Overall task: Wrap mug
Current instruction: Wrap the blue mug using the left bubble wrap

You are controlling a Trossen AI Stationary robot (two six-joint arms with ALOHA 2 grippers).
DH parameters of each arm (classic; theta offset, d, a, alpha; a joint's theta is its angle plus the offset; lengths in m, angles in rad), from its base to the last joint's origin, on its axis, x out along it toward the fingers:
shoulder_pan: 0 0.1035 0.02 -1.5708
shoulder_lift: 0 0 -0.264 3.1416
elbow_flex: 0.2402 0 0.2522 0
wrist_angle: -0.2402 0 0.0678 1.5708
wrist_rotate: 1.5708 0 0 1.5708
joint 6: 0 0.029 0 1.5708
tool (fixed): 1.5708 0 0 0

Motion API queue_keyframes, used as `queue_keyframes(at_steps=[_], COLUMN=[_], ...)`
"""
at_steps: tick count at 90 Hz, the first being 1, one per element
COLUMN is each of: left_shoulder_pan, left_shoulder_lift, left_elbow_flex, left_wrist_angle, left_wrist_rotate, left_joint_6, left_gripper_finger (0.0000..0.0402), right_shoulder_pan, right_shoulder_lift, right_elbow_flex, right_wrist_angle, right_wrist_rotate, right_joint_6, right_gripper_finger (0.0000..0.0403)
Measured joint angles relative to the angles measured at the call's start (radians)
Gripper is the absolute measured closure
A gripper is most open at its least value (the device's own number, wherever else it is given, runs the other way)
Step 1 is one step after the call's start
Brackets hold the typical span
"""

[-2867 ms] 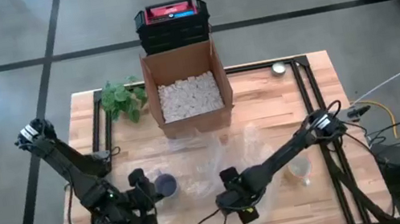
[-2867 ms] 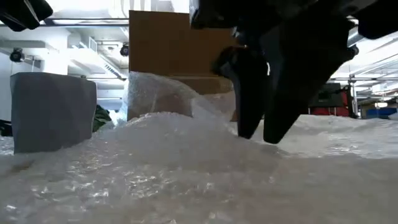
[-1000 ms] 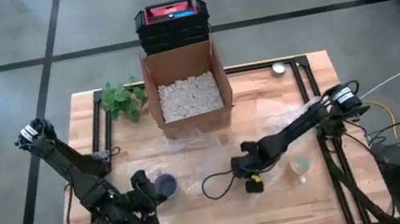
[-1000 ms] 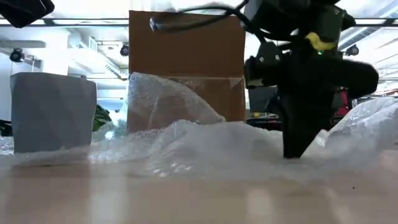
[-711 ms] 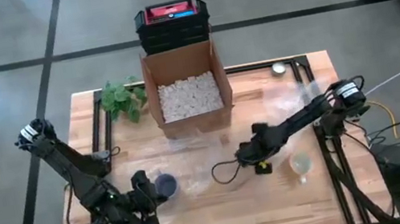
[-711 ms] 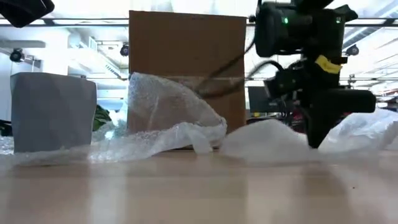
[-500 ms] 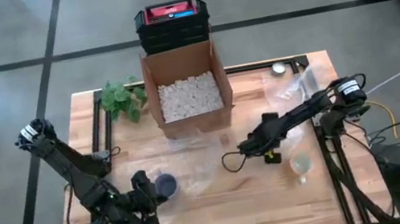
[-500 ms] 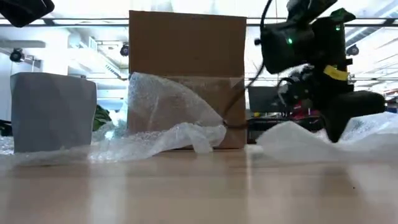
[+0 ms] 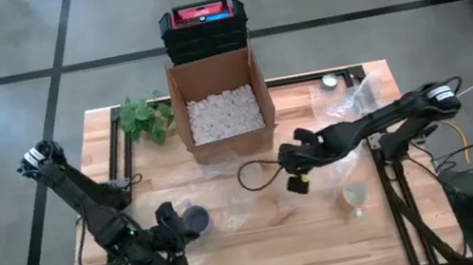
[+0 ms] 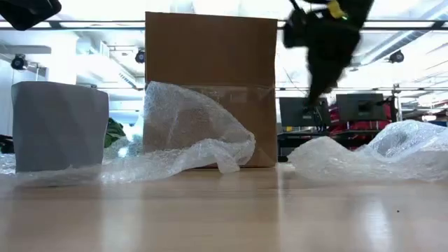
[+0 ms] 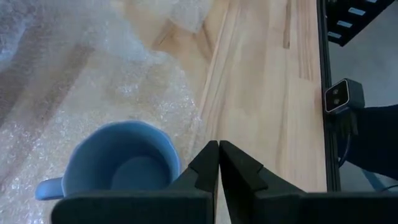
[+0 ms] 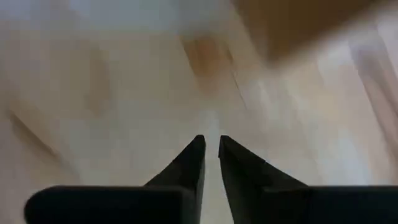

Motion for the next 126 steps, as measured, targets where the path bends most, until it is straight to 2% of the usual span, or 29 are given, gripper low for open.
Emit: queue_keyframes(at_steps=[11,30,35,44,50,59,66,72,83,87,110,126], left_shoulder_pan=[0.000,0.000,0.000,0.000,0.000,0.000,0.000,0.000,0.000,0.000,0.000,-0.002], left_shoulder_lift=[0.000,0.000,0.000,0.000,0.000,0.000,0.000,0.000,0.000,0.000,0.000,0.000], left_elbow_flex=[0.000,0.000,0.000,0.000,-0.001,-0.002,-0.002,-0.002,-0.003,-0.004,-0.004,-0.004], left_wrist_angle=[0.001,0.002,0.002,0.002,0.003,0.003,0.003,0.003,0.003,0.003,0.011,0.029], left_wrist_rotate=[-0.001,-0.012,-0.012,-0.012,-0.012,-0.012,-0.013,-0.016,-0.019,-0.019,-0.021,-0.020], left_joint_6=[0.001,0.000,0.001,0.001,0.001,0.001,0.001,0.001,0.009,0.010,0.001,-0.003], left_gripper_finger=[0.0402,0.0402,0.0402,0.0402,0.0402,0.0402,0.0402,0.0402,0.0402,0.0402,0.0402,0.0402], right_shoulder_pan=[0.000,-0.009,-0.019,-0.040,-0.054,-0.061,-0.062,-0.063,-0.062,-0.054,0.053,0.180], right_shoulder_lift=[0.032,0.203,0.247,0.316,0.346,0.374,0.390,0.396,0.393,0.393,0.385,0.358], right_elbow_flex=[-0.043,-0.046,-0.030,0.007,0.028,0.052,0.054,0.055,0.052,0.050,0.049,0.058], right_wrist_angle=[0.241,0.470,0.500,0.491,0.489,0.495,0.478,0.477,0.428,0.390,0.220,0.115], right_wrist_rotate=[0.000,0.001,0.028,0.137,0.154,0.126,0.113,0.106,0.068,0.070,0.071,0.041], right_joint_6=[-0.048,-0.152,-0.170,-0.172,-0.172,-0.165,-0.165,-0.162,-0.147,-0.144,-0.052,0.100], right_gripper_finger=[0.0288,0.0196,0.0182,0.0169,0.0169,0.0187,0.0219,0.0260,0.0368,0.0387,0.0400,0.0402])
